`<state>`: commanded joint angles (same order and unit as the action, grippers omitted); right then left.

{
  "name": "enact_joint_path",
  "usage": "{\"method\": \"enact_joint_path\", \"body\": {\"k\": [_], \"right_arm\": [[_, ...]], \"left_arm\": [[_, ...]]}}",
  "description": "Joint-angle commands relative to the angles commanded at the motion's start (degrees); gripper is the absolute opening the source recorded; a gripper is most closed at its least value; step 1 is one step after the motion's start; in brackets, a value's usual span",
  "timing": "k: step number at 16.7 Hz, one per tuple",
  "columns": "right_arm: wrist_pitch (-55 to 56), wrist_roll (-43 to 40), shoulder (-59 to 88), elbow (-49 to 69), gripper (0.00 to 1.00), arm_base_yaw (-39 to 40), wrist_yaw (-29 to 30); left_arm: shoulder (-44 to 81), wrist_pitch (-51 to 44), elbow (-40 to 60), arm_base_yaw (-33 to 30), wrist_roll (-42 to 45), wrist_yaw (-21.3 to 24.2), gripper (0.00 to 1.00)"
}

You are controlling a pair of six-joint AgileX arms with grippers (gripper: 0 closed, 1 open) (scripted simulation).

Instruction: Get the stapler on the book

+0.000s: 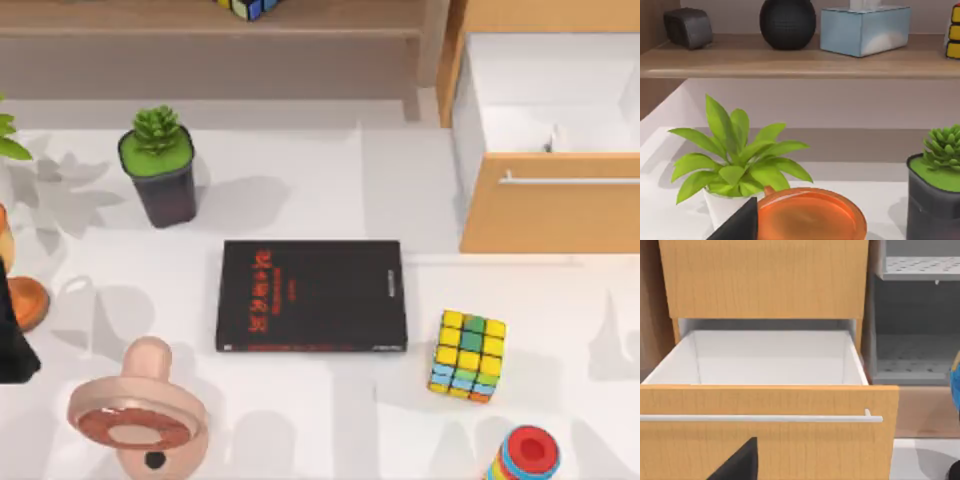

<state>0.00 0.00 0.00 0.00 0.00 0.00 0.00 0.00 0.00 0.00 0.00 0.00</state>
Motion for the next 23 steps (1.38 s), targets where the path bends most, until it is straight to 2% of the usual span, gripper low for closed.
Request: {"method": "enact_joint_path", "body": {"k": [5,9,13,23], "right_arm": [[-2.31,0.24,3.50,3.47,1.00,0.21,0.02],[-10.37,1.00,16.55,16.34,1.00,1.04,0.11],[-22.20,2.09,38.10,36.79,1.00,2.27,0.24],[-55.46,5.04,103.92,95.08,1.00,6.02,0.58]], "left_arm": [[0.00,0.00,0.00,0.00,0.00,0.00,1.00],[0.00,0.00,0.00,0.00,0.00,0.00,1.00],[0.00,0.00,0.00,0.00,0.00,0.00,1.00],[0.00,0.00,0.00,0.00,0.00,0.00,1.00]]}}
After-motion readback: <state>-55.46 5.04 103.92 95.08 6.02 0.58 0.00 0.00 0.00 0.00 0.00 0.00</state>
